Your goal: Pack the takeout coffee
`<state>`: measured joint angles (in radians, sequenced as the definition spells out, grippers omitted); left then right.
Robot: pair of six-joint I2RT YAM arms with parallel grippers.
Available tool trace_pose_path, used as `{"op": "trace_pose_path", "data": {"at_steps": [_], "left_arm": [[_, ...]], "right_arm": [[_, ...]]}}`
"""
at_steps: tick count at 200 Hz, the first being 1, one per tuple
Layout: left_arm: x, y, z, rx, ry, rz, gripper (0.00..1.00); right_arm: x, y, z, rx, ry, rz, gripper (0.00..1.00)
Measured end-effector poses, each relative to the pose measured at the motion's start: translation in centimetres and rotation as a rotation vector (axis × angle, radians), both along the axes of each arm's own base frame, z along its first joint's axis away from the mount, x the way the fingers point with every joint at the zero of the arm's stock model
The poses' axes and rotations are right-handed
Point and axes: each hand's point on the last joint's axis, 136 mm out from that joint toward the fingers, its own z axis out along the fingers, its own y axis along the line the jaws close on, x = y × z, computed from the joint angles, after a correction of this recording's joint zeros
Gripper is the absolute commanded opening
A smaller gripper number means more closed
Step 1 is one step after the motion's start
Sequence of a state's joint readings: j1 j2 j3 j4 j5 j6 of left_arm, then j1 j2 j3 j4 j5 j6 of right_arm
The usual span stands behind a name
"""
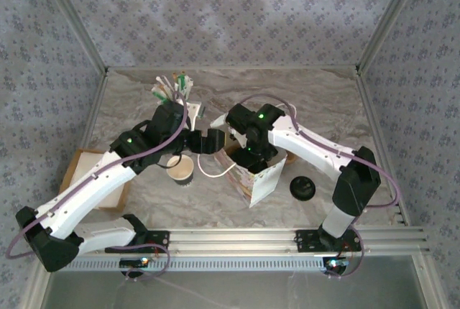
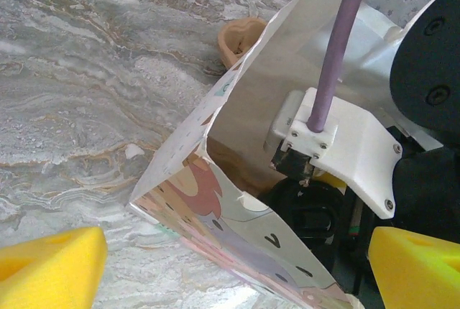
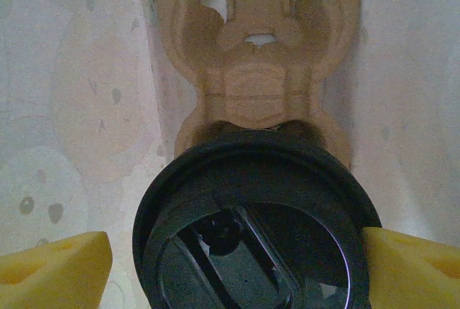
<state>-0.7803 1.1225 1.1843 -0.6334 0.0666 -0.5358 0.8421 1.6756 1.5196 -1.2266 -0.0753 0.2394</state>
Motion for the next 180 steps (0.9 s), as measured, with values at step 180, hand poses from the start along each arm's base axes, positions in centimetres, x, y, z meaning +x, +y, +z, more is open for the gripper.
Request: {"op": "trace_pose_path", "data": {"at_steps": [180], "left_arm": [[-0.3, -0.3, -0.5, -0.008, 0.020, -0.013, 0.92]], "right_arm": [[0.6, -0.5, 0.4, -0.018, -0.003, -0.022, 0.96]]}}
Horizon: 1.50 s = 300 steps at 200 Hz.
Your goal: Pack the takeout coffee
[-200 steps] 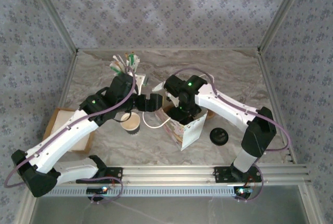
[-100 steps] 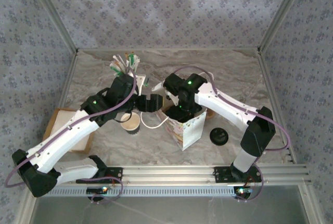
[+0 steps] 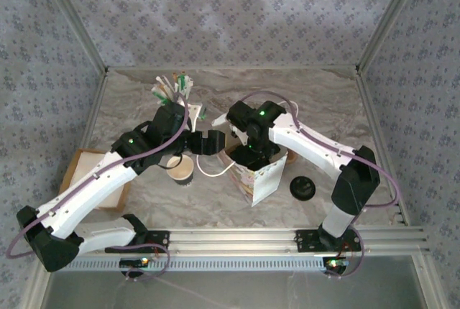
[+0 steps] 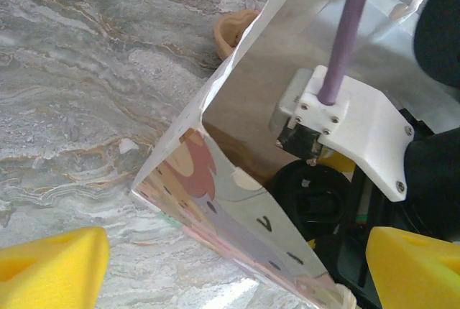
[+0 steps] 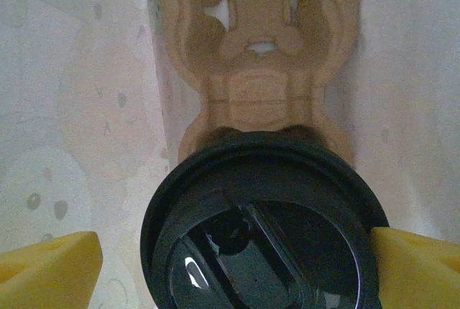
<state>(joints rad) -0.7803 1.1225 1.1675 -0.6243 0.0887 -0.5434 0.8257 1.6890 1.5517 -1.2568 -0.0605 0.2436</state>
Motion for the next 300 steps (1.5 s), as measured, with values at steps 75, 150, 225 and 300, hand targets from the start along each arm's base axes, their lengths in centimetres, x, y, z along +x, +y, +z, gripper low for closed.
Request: {"op": "trace_pose_path", "data": {"at_steps": [75, 150, 225, 300], "left_arm": [[0.1, -0.4, -0.2, -0.004, 0.008, -0.010, 0.90], [0.2, -0.7, 0.1, -0.018, 0.000, -0.016, 0.90], [0.3, -0.8, -0.3, -0.011, 0.010, -0.018, 0.89], [0.3, -0.8, -0.3, -0.010, 0.010, -0.018, 0.89]], "right_arm": [[0.1, 0.0, -0.8, -0.019, 0.022, -0.003, 0.96], [0.2, 0.0, 0.0, -0.016, 0.014, -0.003, 0.97], [0.3, -0.1, 1.6, -0.007, -0.021, 0.000, 0.97], [-0.2, 0.1, 3.5, 0.025, -0.060, 0.018, 0.97]]}}
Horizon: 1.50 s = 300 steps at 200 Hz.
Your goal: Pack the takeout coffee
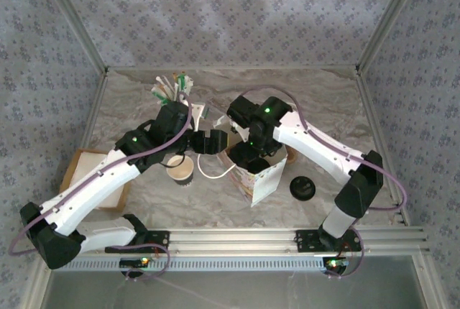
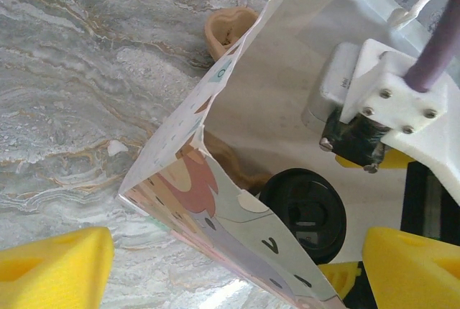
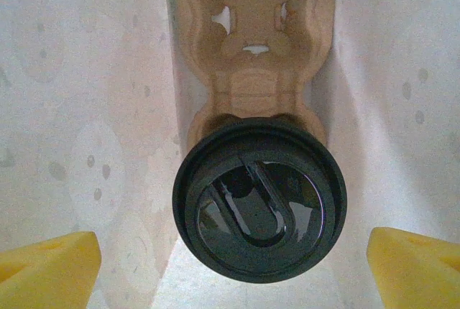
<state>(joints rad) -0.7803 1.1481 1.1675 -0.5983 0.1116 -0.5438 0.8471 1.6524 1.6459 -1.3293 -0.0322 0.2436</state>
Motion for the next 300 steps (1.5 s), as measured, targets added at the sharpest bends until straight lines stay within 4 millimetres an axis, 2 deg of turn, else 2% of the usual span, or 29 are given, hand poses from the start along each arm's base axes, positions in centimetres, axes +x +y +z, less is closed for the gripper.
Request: {"op": "trace_pose_path", "data": {"at_steps": [84, 132, 253, 300], "left_arm": [[0.0, 0.2, 0.0, 0.003, -0.004, 0.007, 0.90], [-0.1, 0.8, 1.0, -0.009, -0.030, 0.020, 0.93], [-0.6, 2.0, 2.3, -0.019, -0.067, 0.046, 0.99], [-1.0, 2.4, 3.6, -0.042, -0.092, 0.050, 0.99]], "right_arm": [[-0.4, 0.0, 2.0, 0.038, -0.051, 0.009, 0.97], [-0.6, -0.2, 3.0, 0.061, -0.075, 0.004, 0.97], [-1.7, -0.7, 7.2, 0.182, -0.180, 0.005, 0.95], [-2.0, -1.0, 9.2, 0.241, -0.245, 0.011, 0.94]]}}
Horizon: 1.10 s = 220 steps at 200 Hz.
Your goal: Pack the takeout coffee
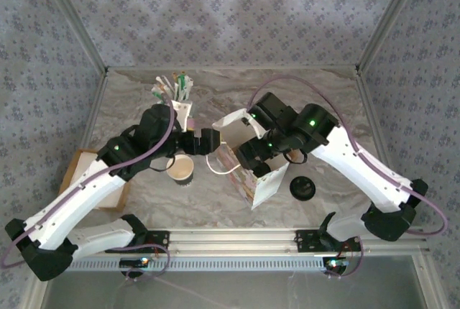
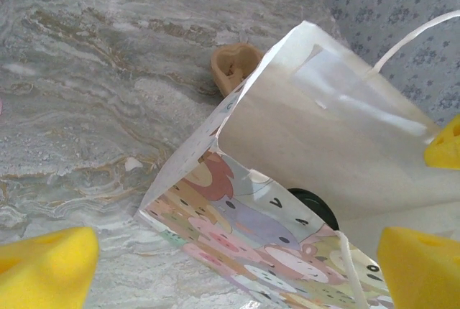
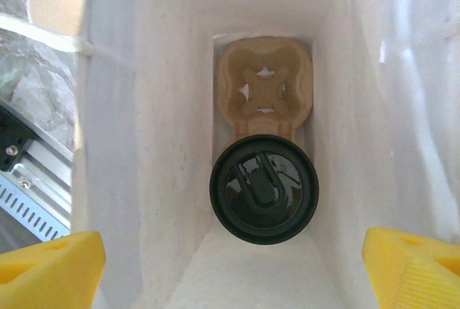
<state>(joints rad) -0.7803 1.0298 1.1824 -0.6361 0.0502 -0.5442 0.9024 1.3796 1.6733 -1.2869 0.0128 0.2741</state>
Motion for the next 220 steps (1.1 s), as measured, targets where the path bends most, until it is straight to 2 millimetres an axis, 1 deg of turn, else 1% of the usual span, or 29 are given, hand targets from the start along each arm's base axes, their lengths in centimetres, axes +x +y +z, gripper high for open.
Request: {"op": "trace_pose_path", "data": {"at_steps": [71, 109, 147, 180, 220], "left_arm": [[-0.8, 1.3, 2.8, -0.055, -0.069, 0.016, 0.99], [-1.4, 2.1, 4.2, -0.089, -0.108, 0.023, 0.99], [-2.1, 3.1, 5.7, -0.123, -0.154, 0.040, 0.99], [-2.7, 4.2, 6.1, -0.152, -0.190, 0.062, 0.99], [-3.4, 6.0, 5.7, -0.184, -0.222, 0.106, 1.00]], "right_arm": [[-0.4, -1.1, 4.0, 0.133, -0.125, -0.010, 0.92], [-1.1, -1.9, 6.1, 0.224, -0.195, -0.011, 0.92], [-2.0, -3.1, 8.1, 0.321, -0.269, -0.015, 0.92], [-2.6, -4.4, 9.2, 0.381, -0.334, -0.029, 0.92], [-3.4, -6.7, 10.5, 0.448, -0.429, -0.065, 0.94]]}}
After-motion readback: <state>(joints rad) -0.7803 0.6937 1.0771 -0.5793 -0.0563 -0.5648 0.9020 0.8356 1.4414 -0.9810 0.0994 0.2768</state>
